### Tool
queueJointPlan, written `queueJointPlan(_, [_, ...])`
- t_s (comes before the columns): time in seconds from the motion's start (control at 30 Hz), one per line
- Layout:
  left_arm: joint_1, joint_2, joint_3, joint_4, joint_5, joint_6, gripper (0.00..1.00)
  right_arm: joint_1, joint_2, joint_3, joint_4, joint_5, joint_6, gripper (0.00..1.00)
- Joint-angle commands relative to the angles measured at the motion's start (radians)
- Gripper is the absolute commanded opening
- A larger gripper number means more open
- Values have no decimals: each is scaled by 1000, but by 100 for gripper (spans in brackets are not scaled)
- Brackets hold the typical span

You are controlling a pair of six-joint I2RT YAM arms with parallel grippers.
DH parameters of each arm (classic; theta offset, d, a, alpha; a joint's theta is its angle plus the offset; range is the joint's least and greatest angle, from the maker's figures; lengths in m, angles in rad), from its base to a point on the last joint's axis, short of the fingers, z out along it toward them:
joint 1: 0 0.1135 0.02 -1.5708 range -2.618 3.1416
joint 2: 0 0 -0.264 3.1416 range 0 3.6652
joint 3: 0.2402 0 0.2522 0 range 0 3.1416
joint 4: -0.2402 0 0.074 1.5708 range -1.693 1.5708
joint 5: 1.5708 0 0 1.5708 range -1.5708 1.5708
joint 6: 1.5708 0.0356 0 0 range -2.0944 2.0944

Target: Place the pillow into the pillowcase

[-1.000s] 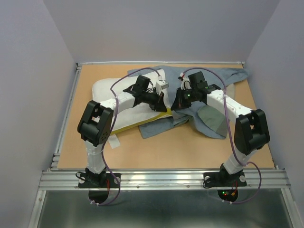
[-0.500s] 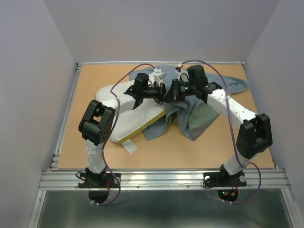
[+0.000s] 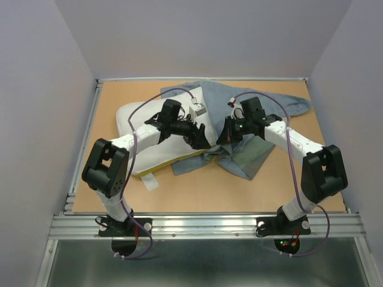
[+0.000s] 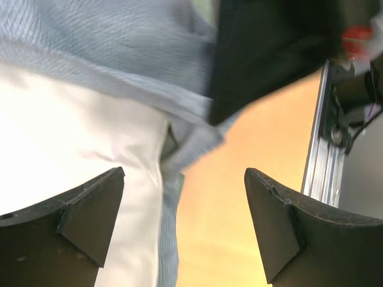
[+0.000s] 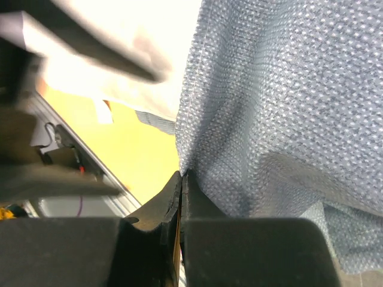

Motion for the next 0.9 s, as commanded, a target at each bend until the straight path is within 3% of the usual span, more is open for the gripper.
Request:
queueJointPlan(0.0, [7,-198,-32,-264,-72,265,93,2,0,-17,14,20,-69,0])
queueJointPlan(0.13, [4,-252,-75,-335,-283,410,82,2,21,-8,14,10,-91,1])
queueJointPlan(0.23, [-17,-205,-92,-399,-368,546,79,2,32,12,14,2,-83,1])
queueJointPlan(0.43, [-82,-101,-127,-268,-531,573,76,2,57,61,26,-41,-48,1])
queueJointPlan(0.5, [-90,-57,-106,-226,-571,545,63,2,57,65,29,-59,-39,0])
queueJointPlan(0.53, [-90,-13,-87,-214,-582,508,29,2,58,68,32,-67,-33,1])
queueJointPlan(0.57, [-90,1,-37,-217,-571,488,4,3,61,71,35,-84,-25,0])
queueJointPlan(0.6, [-87,1,-18,-211,-482,465,0,5,66,75,37,-93,-17,1])
queueJointPlan(0.73, [-80,-117,40,-93,-263,314,0,63,64,81,78,-118,24,1])
queueJointPlan(0.87, [-79,-122,186,-54,-127,102,0,115,83,172,124,-141,117,1])
